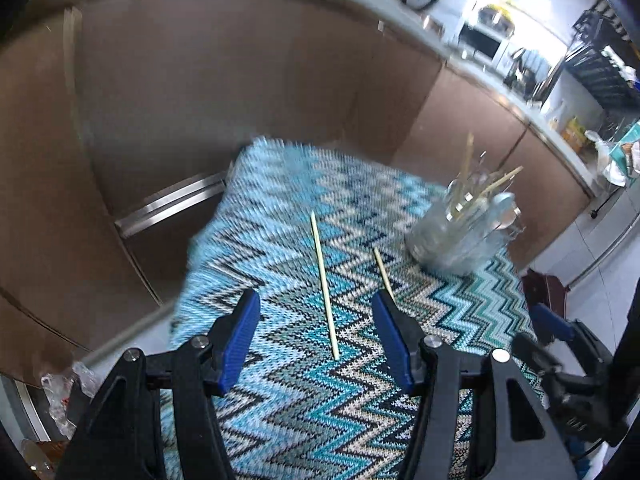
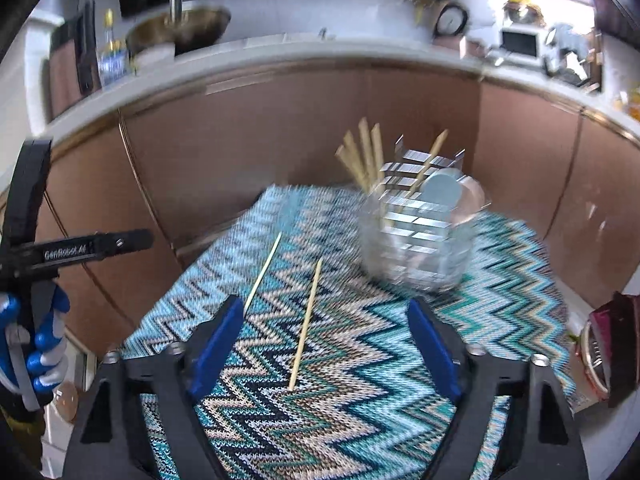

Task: Organize utensils
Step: 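Lower both tools toward the last two chopsticks on the cloth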

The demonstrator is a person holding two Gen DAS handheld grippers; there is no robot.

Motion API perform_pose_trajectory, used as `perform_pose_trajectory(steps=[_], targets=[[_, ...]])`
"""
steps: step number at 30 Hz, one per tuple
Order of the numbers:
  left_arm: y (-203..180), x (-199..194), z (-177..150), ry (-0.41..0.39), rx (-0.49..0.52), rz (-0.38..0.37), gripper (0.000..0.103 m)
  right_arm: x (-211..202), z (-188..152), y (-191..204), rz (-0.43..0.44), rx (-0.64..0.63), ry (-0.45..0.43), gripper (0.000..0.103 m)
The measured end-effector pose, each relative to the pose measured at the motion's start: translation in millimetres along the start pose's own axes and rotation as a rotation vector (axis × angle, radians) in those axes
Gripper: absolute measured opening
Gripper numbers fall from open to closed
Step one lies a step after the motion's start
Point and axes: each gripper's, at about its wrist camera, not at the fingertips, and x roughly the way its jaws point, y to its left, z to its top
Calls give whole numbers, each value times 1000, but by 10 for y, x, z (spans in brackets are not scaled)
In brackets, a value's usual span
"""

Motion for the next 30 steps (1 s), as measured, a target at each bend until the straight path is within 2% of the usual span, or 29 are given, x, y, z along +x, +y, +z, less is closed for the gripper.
perform_pose_trajectory(steps=[5,11,14,19,23,25,30], targets=[[7,613,245,155,-24,-27,56,594,145,78,53,-46,145,62],[-72,1160,448,263,-17,-21,55,1182,257,156,74,-96,249,51],[-104,1363,542,290,-2,1,55,1405,292,165,78,-101,283,44],[-111,1676,633,349,-13,5,41,1662,352,122,74,-99,315,39],[-113,1848,637,380,-9,17,40,1829,374,91,59,-97,338,38],[-101,1914,639,395,-13,19,34,1903,368,72,51,-96,352,38],[-82,1998,650,413,-13,23,31,2075,335,22,40,-84,393,35]])
